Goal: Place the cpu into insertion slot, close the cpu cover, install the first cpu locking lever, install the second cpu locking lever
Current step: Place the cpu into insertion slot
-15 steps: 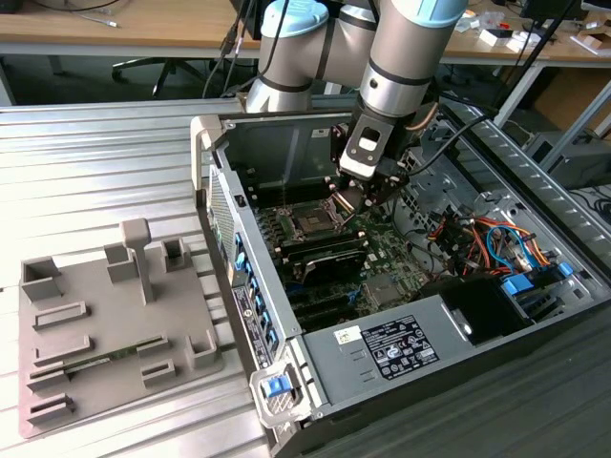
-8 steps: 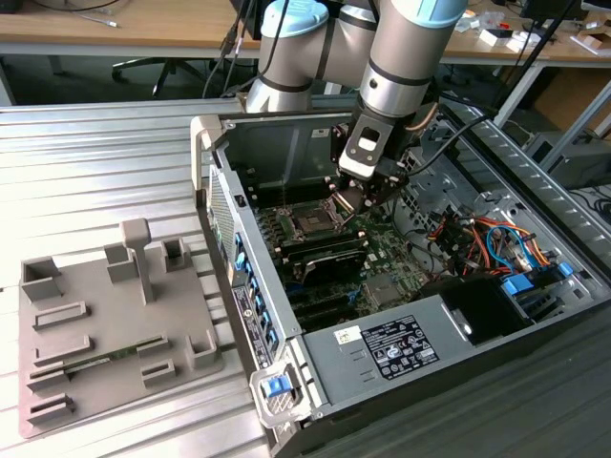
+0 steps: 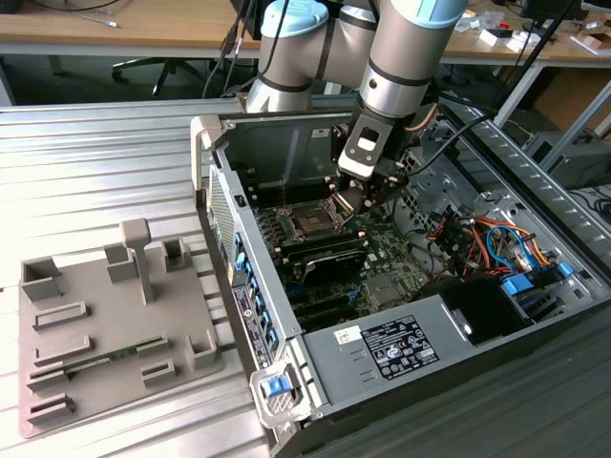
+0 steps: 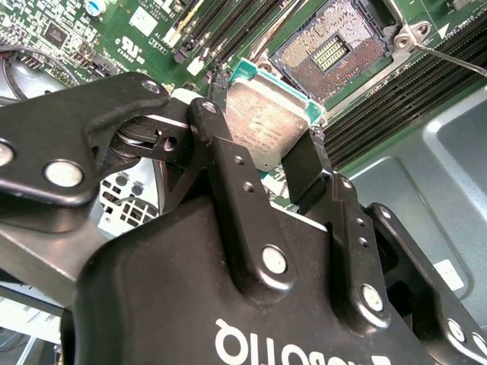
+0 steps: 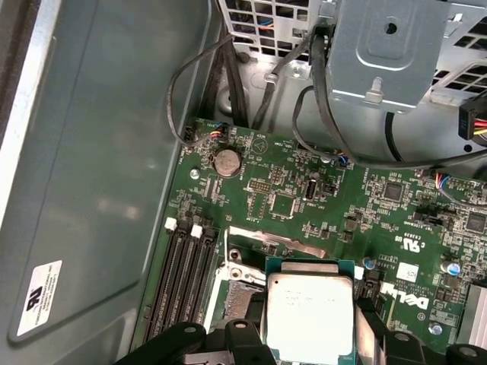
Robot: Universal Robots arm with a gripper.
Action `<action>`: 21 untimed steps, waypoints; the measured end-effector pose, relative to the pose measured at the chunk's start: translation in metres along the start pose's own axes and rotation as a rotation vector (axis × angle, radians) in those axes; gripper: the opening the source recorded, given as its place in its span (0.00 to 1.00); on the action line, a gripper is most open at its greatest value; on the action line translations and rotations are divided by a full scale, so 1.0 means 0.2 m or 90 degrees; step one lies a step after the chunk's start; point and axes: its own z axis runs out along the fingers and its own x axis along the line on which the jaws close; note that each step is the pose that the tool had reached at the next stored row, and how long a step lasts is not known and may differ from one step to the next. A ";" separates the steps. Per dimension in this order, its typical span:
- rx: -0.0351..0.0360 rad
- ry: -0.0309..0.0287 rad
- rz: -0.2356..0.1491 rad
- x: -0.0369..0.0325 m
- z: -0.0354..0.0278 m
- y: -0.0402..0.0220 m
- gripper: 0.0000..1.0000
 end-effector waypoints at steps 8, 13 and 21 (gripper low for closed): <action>0.0001 -0.0004 0.007 0.000 0.002 0.000 0.54; 0.0001 -0.0007 0.012 0.000 0.004 0.000 0.54; 0.0002 -0.0011 0.020 0.000 0.006 0.000 0.54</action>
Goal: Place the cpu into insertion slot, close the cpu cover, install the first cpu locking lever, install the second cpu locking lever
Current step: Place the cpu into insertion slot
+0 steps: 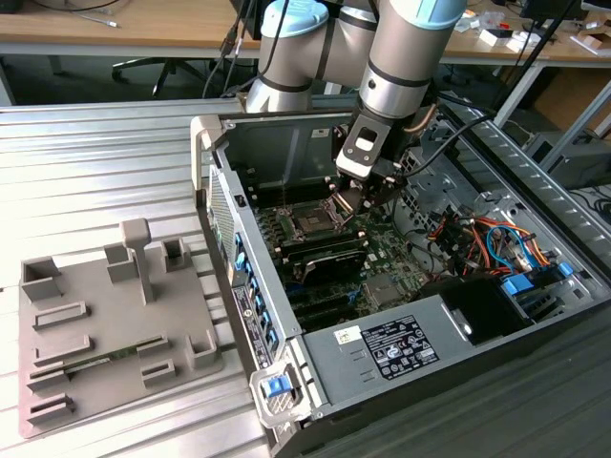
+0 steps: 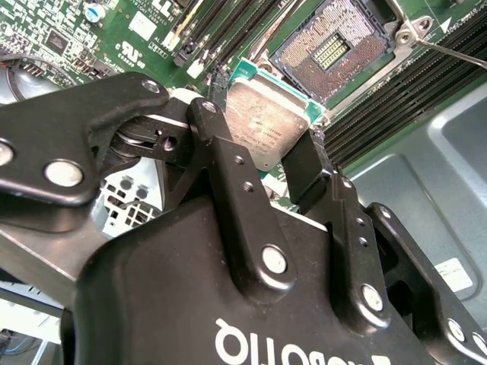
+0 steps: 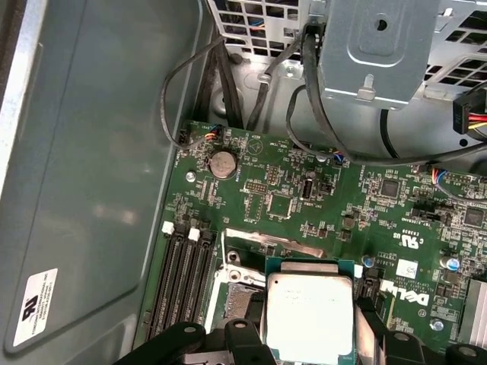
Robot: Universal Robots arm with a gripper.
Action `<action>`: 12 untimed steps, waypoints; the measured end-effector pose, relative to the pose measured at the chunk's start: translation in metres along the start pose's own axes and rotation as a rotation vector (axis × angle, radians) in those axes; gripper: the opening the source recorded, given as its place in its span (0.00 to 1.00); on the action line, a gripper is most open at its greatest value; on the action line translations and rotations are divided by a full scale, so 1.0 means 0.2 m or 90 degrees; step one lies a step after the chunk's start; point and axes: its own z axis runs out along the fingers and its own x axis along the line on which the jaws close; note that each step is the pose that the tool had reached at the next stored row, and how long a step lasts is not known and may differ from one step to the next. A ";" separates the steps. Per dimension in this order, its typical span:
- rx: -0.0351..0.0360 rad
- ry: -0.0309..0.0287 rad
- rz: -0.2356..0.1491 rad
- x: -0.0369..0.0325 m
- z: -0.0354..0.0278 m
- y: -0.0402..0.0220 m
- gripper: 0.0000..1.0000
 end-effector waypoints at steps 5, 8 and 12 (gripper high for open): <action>0.0000 -0.0003 0.005 0.000 0.001 0.000 0.54; 0.0001 -0.0004 0.007 0.000 0.002 0.000 0.54; 0.0001 -0.0006 0.011 0.000 0.003 0.000 0.54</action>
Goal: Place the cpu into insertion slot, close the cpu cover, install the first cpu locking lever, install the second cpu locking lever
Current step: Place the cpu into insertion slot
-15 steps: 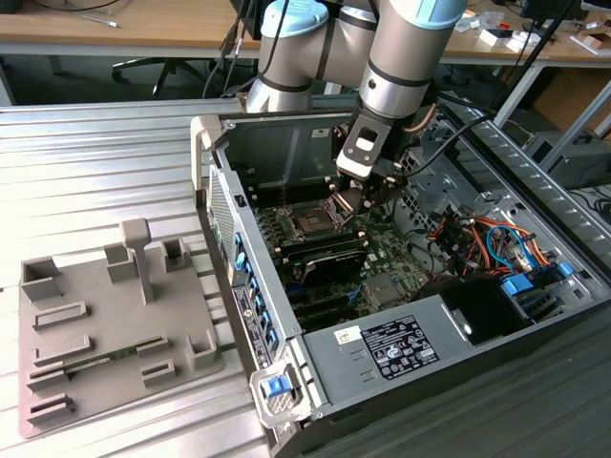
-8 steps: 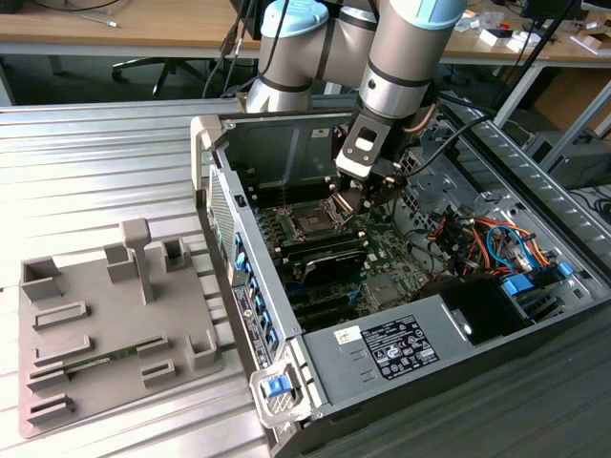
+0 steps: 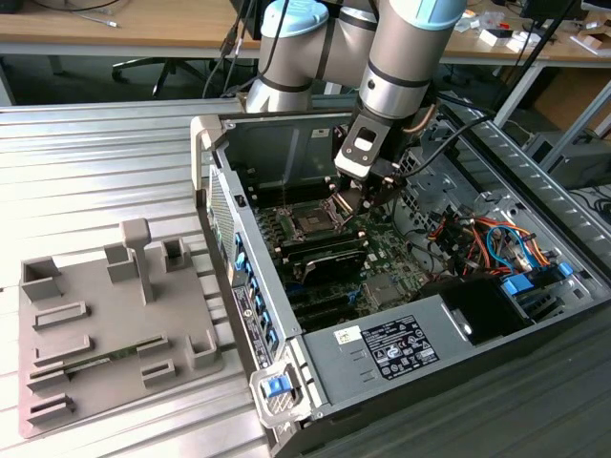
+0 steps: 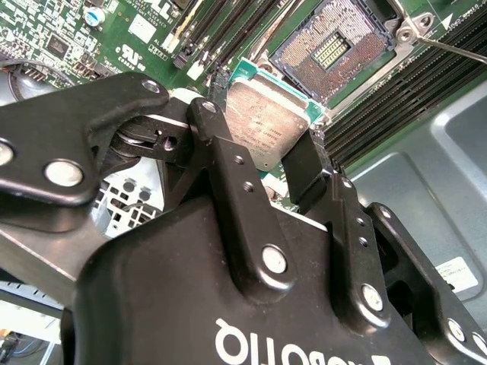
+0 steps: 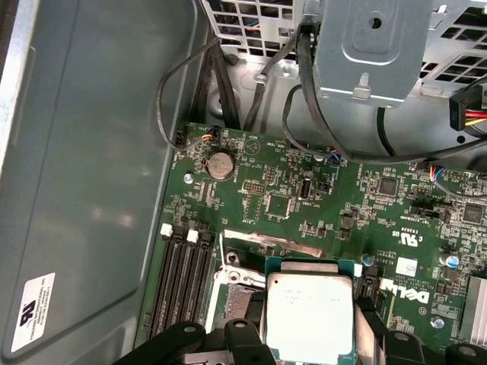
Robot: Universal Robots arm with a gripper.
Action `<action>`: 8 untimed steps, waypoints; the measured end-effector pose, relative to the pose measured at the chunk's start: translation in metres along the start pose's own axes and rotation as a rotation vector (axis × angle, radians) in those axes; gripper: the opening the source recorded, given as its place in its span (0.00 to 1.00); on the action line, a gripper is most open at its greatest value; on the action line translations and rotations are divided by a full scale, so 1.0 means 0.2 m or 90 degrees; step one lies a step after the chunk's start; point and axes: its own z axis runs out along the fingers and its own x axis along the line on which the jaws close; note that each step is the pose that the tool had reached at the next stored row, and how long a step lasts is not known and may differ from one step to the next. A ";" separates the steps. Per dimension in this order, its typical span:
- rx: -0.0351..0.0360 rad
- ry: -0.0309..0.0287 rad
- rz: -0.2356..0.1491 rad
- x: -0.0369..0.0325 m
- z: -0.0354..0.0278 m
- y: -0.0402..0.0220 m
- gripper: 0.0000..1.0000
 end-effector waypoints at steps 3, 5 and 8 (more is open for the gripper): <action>0.0000 -0.0001 0.003 0.000 0.001 0.000 0.54; 0.0000 -0.0002 0.004 0.000 0.001 0.000 0.54; 0.0001 -0.0004 0.006 0.000 0.002 0.000 0.54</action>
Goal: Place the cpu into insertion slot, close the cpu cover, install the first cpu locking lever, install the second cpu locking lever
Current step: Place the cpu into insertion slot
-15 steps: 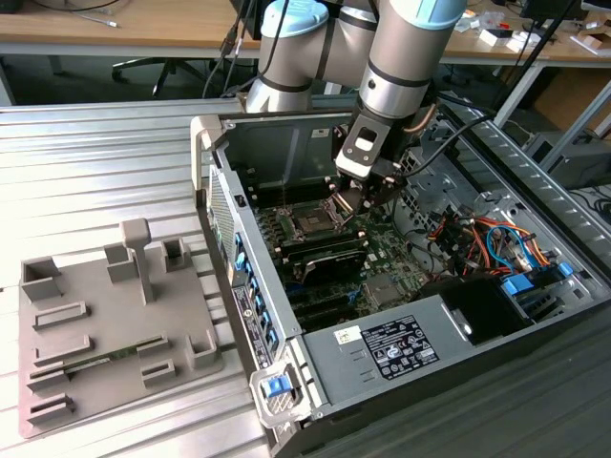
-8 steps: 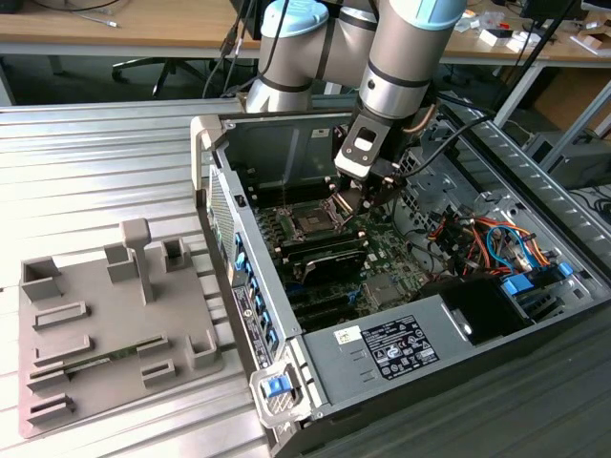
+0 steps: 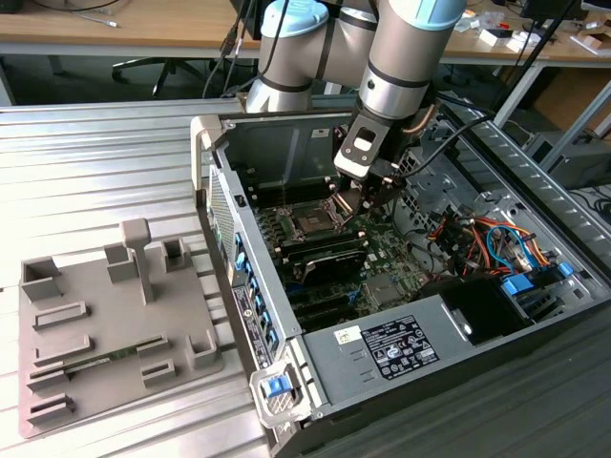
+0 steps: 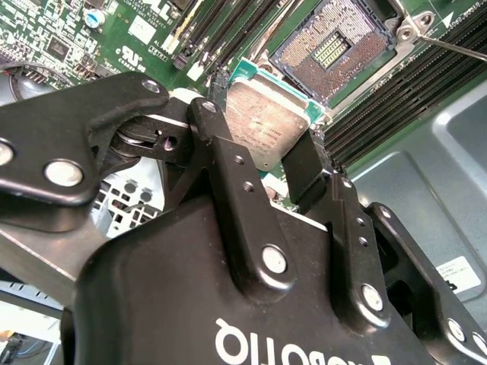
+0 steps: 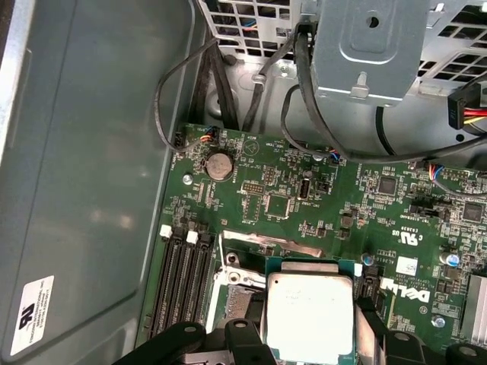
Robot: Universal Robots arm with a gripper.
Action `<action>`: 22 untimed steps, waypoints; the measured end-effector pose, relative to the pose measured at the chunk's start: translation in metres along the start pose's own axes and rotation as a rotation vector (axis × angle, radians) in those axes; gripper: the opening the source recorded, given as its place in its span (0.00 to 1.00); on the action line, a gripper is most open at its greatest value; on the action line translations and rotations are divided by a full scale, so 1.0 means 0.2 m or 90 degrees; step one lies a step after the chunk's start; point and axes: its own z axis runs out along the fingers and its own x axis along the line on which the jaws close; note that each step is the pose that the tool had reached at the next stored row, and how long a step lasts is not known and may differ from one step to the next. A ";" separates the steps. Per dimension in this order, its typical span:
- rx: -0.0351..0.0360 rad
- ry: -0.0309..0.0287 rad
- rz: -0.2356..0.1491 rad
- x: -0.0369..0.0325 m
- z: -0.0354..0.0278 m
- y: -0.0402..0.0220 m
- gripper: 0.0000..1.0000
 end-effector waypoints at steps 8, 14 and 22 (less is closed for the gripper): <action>0.0000 -0.0002 0.005 0.000 0.002 0.000 0.54; 0.0000 -0.0005 0.010 0.000 0.003 0.000 0.54; 0.0001 -0.0009 0.017 0.000 0.004 0.000 0.54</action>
